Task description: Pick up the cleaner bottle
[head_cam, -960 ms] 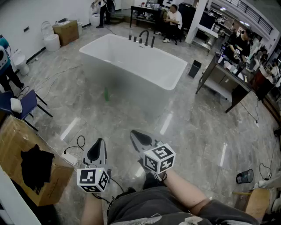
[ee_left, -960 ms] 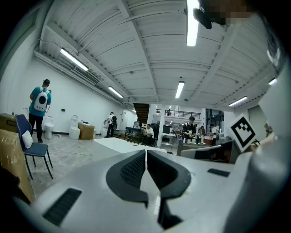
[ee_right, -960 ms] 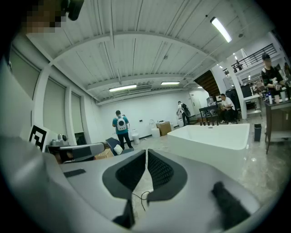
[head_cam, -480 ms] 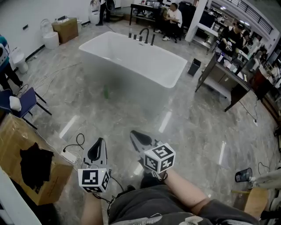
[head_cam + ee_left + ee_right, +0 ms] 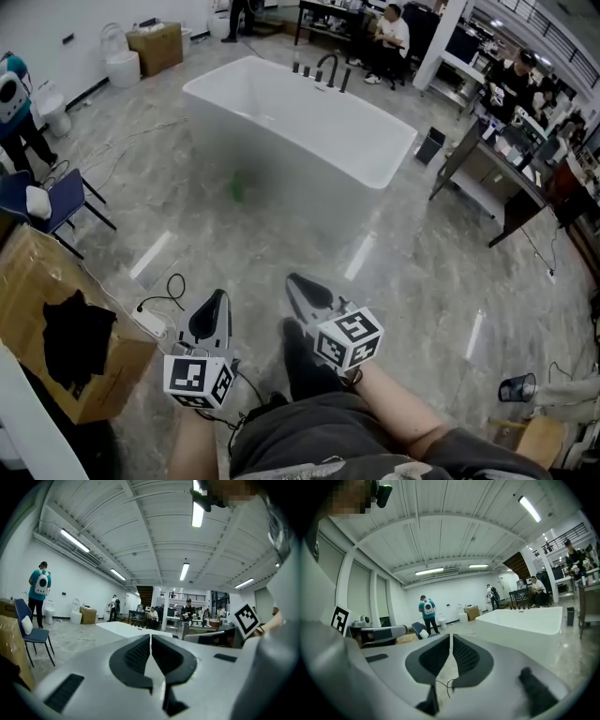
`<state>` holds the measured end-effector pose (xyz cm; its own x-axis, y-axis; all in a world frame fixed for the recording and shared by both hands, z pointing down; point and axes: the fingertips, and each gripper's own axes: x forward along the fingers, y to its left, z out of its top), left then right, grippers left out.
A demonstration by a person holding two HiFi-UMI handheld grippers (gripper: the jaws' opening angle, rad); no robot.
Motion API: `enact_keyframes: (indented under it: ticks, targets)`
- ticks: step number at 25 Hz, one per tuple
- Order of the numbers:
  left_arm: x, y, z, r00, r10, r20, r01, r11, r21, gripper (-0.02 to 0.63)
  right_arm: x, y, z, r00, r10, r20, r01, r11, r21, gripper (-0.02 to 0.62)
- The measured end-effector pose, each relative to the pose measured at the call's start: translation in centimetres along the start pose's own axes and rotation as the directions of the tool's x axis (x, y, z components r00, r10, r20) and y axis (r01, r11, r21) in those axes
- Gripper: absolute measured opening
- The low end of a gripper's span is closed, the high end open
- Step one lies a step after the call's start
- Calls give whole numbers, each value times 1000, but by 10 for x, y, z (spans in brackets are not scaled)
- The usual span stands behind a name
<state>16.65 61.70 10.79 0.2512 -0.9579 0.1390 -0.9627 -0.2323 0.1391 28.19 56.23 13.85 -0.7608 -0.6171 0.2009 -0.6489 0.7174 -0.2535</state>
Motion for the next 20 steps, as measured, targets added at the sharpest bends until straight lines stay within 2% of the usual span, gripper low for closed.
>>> enact_keyframes:
  ticks: [3,8,14,20]
  targets:
    - [10,14,-2,999,36,-14,-36,999,11,23,19,-10,-3,1000,26,-3,-26,999,26,35]
    - [42,36,-6,996,77,-45,-77,997,12,23,53,-32,-5,996,78,-36,-79,997,-15,35]
    - [102,55,-7,991,115,-73,-118,992,-46,23,96,-100,-3,994,56,-95,-51,997,53,35]
    - [162,67,2,982,162,-94,-165,986,-31,23,136,-161,16,991,68,-115,-59,995,84,35]
